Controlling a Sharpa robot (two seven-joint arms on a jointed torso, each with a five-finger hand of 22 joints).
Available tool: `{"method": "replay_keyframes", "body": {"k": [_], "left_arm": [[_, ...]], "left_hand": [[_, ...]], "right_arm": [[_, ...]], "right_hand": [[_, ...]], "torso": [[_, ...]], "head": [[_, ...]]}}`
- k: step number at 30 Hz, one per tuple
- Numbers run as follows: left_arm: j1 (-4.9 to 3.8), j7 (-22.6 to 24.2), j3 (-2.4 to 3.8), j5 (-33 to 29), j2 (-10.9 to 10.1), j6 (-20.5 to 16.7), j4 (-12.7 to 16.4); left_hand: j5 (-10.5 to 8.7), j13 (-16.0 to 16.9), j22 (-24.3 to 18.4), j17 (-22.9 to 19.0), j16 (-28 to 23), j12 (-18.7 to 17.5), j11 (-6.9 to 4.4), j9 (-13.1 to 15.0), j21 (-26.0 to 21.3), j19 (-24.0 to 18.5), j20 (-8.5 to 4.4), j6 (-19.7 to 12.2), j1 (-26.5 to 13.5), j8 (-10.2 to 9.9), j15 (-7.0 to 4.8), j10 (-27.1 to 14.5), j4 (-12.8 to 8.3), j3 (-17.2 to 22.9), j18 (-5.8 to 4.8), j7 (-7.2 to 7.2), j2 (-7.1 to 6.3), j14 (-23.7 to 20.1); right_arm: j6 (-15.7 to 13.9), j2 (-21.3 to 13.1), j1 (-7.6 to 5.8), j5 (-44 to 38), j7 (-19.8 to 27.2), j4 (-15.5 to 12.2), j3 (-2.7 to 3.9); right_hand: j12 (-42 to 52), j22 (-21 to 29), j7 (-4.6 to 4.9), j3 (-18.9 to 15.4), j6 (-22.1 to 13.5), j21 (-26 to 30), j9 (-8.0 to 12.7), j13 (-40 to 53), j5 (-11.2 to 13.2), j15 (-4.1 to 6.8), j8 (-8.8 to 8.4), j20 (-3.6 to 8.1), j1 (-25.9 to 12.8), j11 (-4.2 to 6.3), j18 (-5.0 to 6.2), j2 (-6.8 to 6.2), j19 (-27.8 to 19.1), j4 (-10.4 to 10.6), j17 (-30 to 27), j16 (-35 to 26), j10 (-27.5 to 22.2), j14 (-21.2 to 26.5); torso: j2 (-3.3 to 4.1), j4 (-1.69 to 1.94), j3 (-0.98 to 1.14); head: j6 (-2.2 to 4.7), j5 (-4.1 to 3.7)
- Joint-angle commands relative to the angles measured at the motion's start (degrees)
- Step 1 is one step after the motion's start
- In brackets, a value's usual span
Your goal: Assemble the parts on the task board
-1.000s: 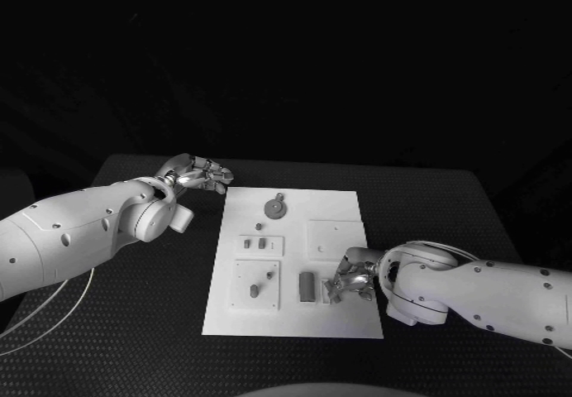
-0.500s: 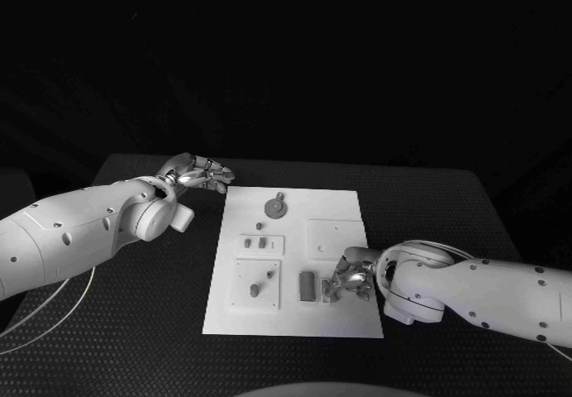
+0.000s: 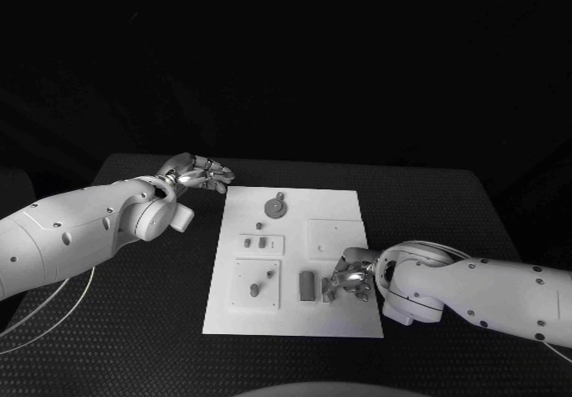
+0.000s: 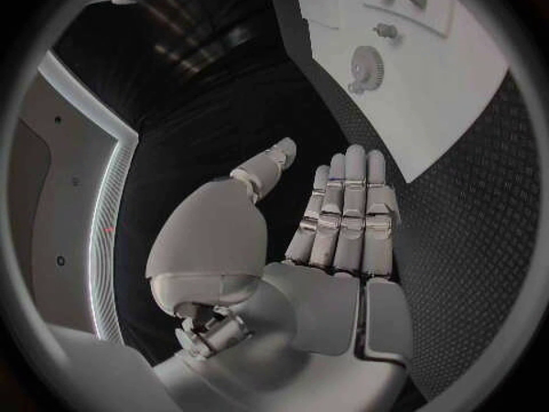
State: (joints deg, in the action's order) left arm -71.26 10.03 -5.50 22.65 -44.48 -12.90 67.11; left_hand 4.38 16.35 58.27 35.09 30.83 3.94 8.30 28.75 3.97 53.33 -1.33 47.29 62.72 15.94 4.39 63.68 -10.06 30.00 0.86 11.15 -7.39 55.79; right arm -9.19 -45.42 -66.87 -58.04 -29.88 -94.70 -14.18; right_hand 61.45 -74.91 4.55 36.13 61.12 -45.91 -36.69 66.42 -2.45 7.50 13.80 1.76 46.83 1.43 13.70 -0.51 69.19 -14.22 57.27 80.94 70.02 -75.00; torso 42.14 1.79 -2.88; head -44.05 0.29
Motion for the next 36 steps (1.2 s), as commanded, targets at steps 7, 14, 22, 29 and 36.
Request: {"method": "replay_keyframes", "body": {"k": [7,14,22,29,36], "left_arm": [[-0.09,0.3,0.03,-0.1,0.08,0.77,0.16],[-0.09,0.28,0.03,-0.1,0.04,0.77,0.11],[-0.09,0.29,0.03,-0.09,0.05,0.76,0.09],[-0.09,0.32,0.03,-0.09,0.06,0.76,0.08],[-0.09,0.32,0.03,-0.09,0.08,0.74,0.05]], "left_hand": [[-0.29,-0.09,-0.1,0.14,-0.38,0.17,-0.14,-0.06,0.06,0.18,0.08,-0.36,-0.49,0.23,0.05,-0.3,0.28,0.02,-0.33,0.05,0.05,0.38],[-0.28,-0.09,-0.1,0.16,-0.4,0.17,-0.14,-0.06,0.06,0.18,0.08,-0.36,-0.5,0.23,0.05,-0.3,0.3,0.02,-0.33,0.05,0.06,0.38],[-0.28,-0.1,-0.1,0.19,-0.43,0.17,-0.14,-0.07,0.05,0.18,0.08,-0.36,-0.48,0.23,0.05,-0.31,0.3,0.03,-0.33,0.05,0.07,0.39],[-0.27,-0.1,-0.11,0.22,-0.45,0.16,-0.15,-0.07,0.05,0.18,0.07,-0.37,-0.46,0.24,0.04,-0.31,0.3,0.04,-0.32,0.04,0.07,0.39],[-0.27,-0.1,-0.11,0.25,-0.48,0.16,-0.14,-0.07,0.05,0.18,0.07,-0.37,-0.44,0.24,0.04,-0.31,0.3,0.05,-0.32,0.05,0.07,0.4]], "right_arm": [[1.44,0.16,0.08,1.14,0.9,0.06,-0.01],[1.57,0.22,0.09,1.63,1.6,0.07,-0.01],[1.27,0.16,0.1,1.66,2.3,0.05,-0.01],[1.5,0.06,0.1,1.68,2.38,0.06,-0.01],[1.09,-0.3,0.1,1.63,2.81,0.29,-0.01]], "right_hand": [[0.27,-0.92,-0.09,-0.16,0.38,0.12,0.16,0.09,-0.27,0.31,-0.43,0.23,-2.05,0.49,1.3,-0.75,0.06,0.63,-0.2,0.19,-0.12,0.02],[0.26,-0.93,-0.1,-0.22,0.39,0.16,0.26,0.11,-0.27,0.33,-0.45,0.28,-3.44,0.5,1.3,-2.61,0.07,1.15,-0.34,0.18,-0.16,0.07],[0.2,-0.86,-0.15,0.76,0.42,0.32,0.42,0.1,-0.27,0.39,-0.47,0.51,-5.68,0.55,1.3,-6.22,0.27,3.9,-0.5,0.17,-0.16,0.05],[0.21,-0.89,-0.16,1.41,0.39,0.33,0.45,0.11,-0.27,0.41,-0.47,0.62,-5.88,0.56,1.3,-7.28,0.35,4.74,-0.61,0.17,-0.14,0.07],[0.22,-0.91,-0.16,1.77,0.36,0.32,0.46,0.12,-0.27,0.42,-0.46,0.69,-5.55,0.57,1.3,-7.39,0.39,4.77,-0.59,0.19,-0.13,0.04]], "torso": [[0.0,-0.02,0.01],[0.01,-0.04,0.04],[0.01,0.01,0.03],[-0.01,-0.02,0.02],[-0.01,-0.01,0.03]], "head": [[-0.03,-0.04],[-0.17,-0.05],[-0.11,-0.07],[-0.15,-0.09],[-0.06,-0.19]]}}
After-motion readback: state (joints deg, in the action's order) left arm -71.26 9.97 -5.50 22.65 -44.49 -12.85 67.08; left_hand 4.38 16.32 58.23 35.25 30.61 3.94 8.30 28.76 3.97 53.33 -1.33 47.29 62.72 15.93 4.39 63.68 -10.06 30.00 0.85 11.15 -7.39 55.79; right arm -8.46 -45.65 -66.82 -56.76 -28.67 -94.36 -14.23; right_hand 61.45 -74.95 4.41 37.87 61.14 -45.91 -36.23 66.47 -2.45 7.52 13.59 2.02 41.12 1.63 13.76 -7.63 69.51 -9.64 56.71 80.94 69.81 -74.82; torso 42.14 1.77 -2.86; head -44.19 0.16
